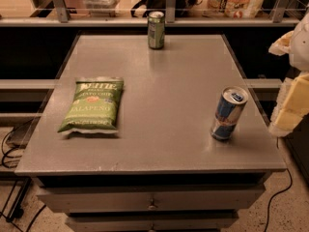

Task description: Move redbull can near green can

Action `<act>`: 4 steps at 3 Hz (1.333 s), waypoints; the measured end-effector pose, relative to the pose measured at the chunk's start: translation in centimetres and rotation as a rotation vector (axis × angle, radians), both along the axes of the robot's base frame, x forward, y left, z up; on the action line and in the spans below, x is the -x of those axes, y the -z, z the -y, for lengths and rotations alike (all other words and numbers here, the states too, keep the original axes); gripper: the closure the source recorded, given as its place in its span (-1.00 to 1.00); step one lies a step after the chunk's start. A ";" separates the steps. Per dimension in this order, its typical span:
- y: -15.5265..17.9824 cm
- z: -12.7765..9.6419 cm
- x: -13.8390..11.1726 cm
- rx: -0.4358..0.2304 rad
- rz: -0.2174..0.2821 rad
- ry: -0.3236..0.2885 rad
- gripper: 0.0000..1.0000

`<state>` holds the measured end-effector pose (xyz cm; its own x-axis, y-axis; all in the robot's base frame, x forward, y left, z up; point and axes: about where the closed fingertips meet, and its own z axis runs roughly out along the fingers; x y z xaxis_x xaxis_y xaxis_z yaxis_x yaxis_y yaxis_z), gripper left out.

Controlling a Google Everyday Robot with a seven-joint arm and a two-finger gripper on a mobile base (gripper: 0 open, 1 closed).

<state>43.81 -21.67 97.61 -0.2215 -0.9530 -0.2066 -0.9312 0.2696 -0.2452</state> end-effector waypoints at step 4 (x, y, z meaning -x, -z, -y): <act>1.9 -1.0 -0.2 -0.071 0.004 -0.096 -1.00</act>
Offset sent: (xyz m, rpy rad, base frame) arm 0.0062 0.0041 -0.0158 0.0562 0.0155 0.0969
